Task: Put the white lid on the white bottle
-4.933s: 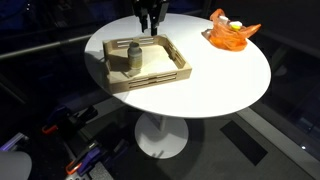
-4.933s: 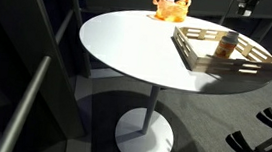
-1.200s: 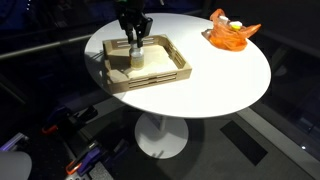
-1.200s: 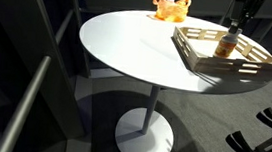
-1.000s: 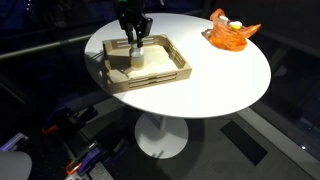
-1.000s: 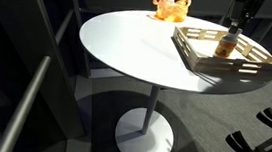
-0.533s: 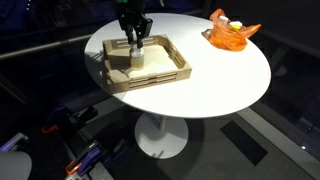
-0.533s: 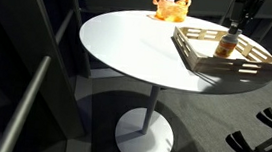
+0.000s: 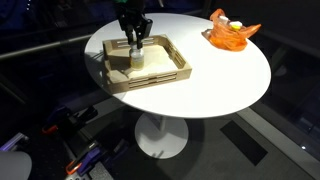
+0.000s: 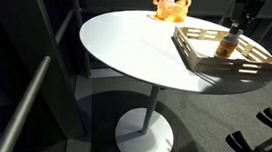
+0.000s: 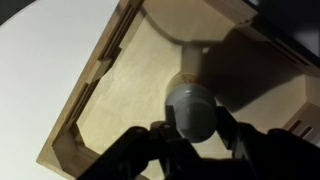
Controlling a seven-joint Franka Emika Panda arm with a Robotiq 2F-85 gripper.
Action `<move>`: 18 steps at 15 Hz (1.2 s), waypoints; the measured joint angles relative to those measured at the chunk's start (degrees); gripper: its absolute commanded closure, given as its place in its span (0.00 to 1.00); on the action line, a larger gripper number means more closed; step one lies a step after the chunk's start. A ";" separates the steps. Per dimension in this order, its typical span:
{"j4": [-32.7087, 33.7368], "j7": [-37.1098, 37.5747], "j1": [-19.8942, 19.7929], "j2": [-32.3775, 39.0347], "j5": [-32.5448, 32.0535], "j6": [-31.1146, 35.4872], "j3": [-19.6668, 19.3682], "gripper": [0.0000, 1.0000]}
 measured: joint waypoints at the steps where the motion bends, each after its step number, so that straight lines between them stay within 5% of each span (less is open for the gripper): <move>1: 0.10 0.55 -0.09 0.00 0.04 -0.51 -0.04 0.81; 18: 0.57 19.92 -0.82 0.01 2.81 -3.40 -0.34 0.81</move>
